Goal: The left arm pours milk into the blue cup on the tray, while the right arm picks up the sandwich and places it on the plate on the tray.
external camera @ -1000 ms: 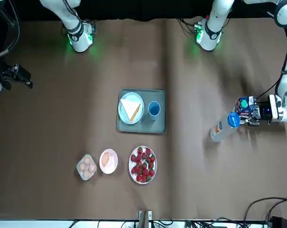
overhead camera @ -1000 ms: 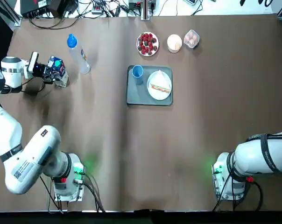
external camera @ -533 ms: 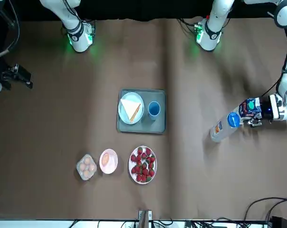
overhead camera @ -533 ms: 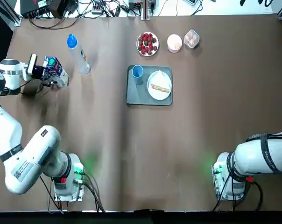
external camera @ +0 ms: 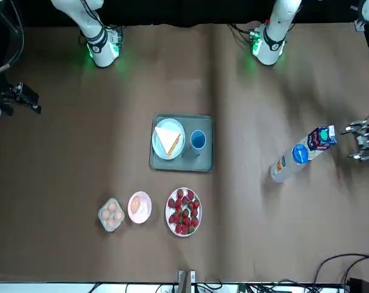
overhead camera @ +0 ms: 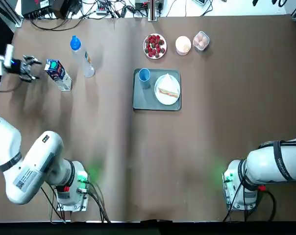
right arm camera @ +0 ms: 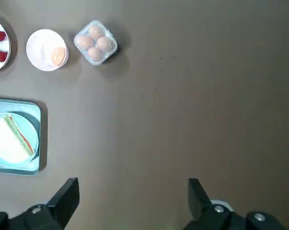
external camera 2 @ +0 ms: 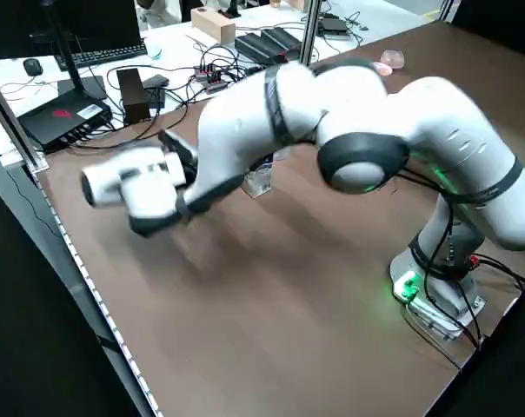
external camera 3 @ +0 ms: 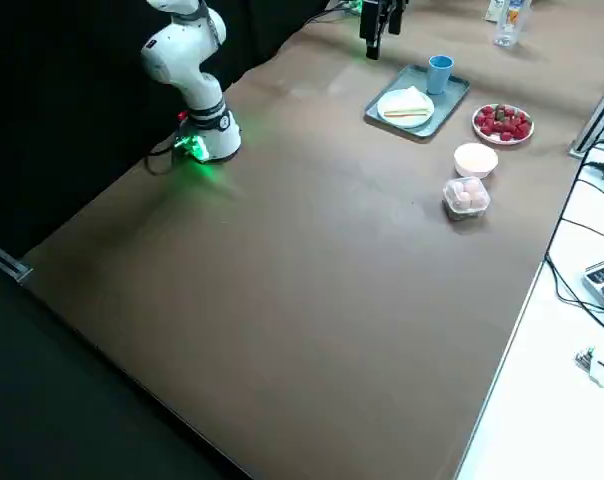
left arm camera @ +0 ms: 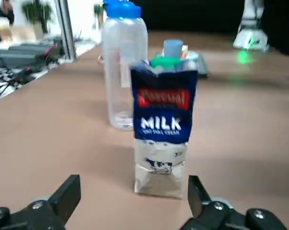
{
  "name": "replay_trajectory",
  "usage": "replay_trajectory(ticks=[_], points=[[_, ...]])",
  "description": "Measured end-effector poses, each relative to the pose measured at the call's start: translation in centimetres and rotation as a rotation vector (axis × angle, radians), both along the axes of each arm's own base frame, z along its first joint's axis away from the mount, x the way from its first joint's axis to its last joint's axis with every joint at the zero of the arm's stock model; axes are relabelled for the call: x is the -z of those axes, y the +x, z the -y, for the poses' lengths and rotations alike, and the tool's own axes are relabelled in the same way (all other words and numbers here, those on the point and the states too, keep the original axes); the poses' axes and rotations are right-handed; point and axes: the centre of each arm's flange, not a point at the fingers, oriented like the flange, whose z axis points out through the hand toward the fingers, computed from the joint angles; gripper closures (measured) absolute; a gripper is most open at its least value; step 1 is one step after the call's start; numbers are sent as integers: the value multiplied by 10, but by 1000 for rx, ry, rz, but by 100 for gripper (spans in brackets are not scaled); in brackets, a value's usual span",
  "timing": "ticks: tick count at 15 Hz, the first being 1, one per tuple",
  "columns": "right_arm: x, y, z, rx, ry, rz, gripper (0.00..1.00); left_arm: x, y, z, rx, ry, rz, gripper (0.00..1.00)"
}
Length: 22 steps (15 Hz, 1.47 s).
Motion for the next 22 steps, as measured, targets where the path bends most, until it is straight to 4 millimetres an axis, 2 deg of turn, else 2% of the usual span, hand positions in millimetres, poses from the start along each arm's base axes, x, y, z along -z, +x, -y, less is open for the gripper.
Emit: replay_trajectory(ticks=[1, 2, 3, 4, 6, 7, 8, 10, 12, 13, 19, 22], points=[[0, 0, 0, 0, 0, 0, 0, -39, 4, -6, -1, 76, -19, 1], [0, 0, 0, 0, 0, 1, 0, -83, 10, -4, 6, 161, -43, 1], [-1, 0, 1, 1, 0, 2, 0, -130, 21, 9, 20, 255, -66, 1], [-1, 0, 1, 2, 0, 4, 0, -176, 35, 32, 41, 360, -81, 1], [-2, 0, 2, 3, 0, 8, 0, -255, 64, 98, 68, 546, -109, 1], [-1, 0, 2, 4, 0, 8, 0, -283, 74, 133, 75, 620, -130, 1], [-2, 0, 2, 4, 0, 8, 0, -303, 82, 166, 80, 682, -151, 1], [-2, 0, 2, 4, 0, 8, 0, -321, 95, 227, 81, 774, -204, 1], [-2, 0, 2, 4, 0, 9, 0, -319, 109, 284, 69, 849, -274, 1], [-2, 0, 2, 4, 0, 9, 0, -314, 119, 337, 50, 930, -329, 1], [-2, 0, 3, 5, 0, 9, 0, -309, 123, 472, -152, 1147, -470, 1], [-2, 0, 3, 6, 0, 9, 0, -309, 116, 523, -324, 1195, -542, 1]])
